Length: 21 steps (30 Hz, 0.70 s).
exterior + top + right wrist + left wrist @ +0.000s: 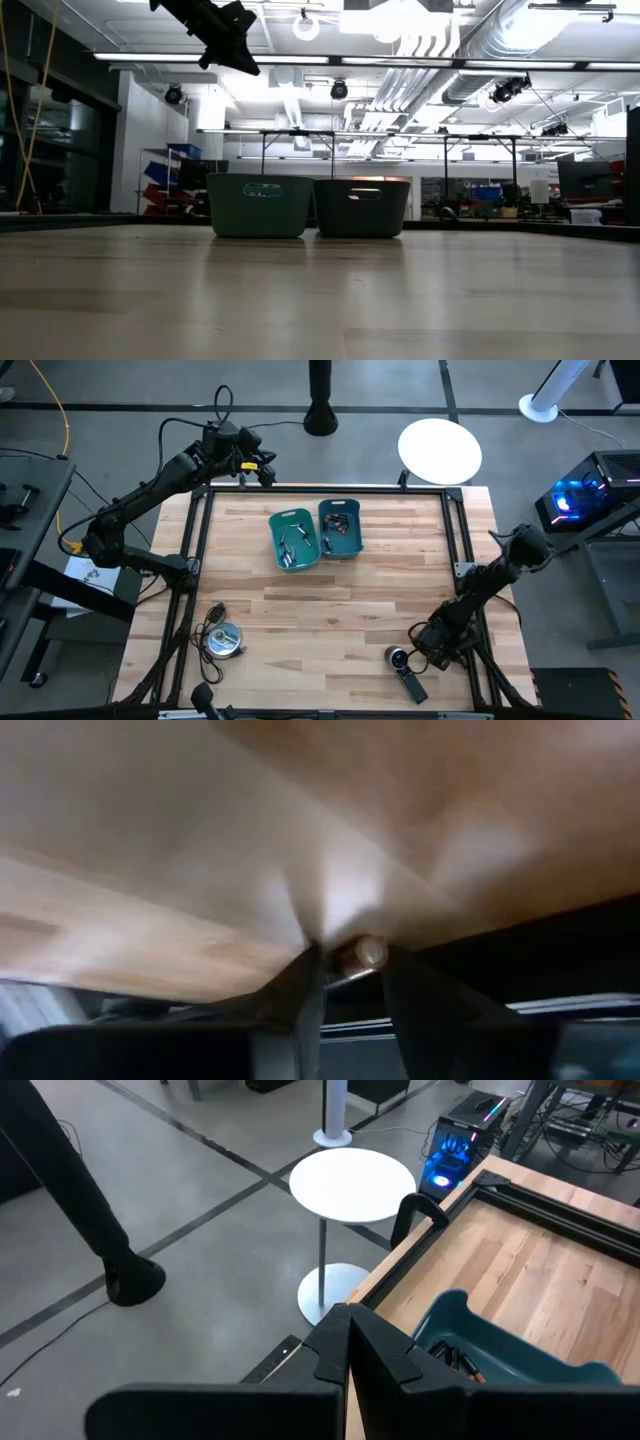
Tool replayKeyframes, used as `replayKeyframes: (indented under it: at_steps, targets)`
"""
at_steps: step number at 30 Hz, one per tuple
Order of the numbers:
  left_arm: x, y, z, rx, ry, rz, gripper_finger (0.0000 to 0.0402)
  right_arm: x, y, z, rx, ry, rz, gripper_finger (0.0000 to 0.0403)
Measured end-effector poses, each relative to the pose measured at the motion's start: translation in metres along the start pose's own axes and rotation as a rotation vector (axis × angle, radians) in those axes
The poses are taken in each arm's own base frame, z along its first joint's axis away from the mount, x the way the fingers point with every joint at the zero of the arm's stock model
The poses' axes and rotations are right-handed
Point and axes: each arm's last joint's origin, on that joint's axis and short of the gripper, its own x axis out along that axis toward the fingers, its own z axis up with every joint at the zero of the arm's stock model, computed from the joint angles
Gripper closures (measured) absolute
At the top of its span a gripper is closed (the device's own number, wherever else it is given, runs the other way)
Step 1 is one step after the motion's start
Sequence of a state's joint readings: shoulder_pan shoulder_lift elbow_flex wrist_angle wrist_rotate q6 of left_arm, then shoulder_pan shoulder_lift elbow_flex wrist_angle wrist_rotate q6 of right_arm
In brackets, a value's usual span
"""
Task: Sort batteries
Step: Put the black battery into the blue bin
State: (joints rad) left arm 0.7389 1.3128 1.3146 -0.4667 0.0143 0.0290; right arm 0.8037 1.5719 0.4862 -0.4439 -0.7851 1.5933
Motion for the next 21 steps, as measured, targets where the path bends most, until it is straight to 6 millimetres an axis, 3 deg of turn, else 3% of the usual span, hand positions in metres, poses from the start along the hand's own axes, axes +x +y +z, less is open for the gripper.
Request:
replayKeyframes:
  at_steps: [11,15,21]
  targets:
    - [0.000,0.000,-0.001,0.007,0.007,0.004,0.0401,0.006,0.005,0.009,0.035,0.050,0.004,0.0322]
    - [0.000,0.000,-0.001,0.009,0.007,0.004,0.0401,0.004,0.007,0.009,-0.006,0.061,0.010,0.0378]
    - [0.000,0.000,0.000,0.041,0.005,0.004,0.0402,-0.026,0.022,0.005,-0.104,-0.030,0.107,0.0393]
